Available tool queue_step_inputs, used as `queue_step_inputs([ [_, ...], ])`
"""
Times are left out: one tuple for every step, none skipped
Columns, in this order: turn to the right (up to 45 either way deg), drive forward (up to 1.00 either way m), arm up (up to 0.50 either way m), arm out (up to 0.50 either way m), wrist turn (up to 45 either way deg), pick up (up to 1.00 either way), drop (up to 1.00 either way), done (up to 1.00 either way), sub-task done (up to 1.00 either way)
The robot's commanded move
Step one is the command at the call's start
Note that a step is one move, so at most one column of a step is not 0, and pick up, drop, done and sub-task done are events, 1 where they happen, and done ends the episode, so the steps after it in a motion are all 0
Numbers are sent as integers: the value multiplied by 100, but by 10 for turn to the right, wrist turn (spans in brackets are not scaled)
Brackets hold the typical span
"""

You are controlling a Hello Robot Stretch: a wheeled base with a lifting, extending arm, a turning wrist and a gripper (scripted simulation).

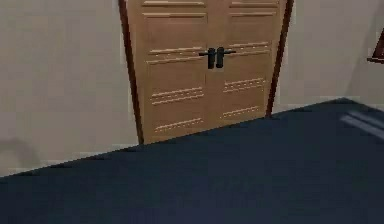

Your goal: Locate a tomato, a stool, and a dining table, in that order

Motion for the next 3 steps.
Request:
queue_step_inputs([
  [450, 0, 0, 0, 0, 0, 0, 0, 0],
  [210, 0, 0, 0, 0, 0, 0, 0, 0],
  [0, 100, 0, 0, 0, 0, 0, 0, 0],
])
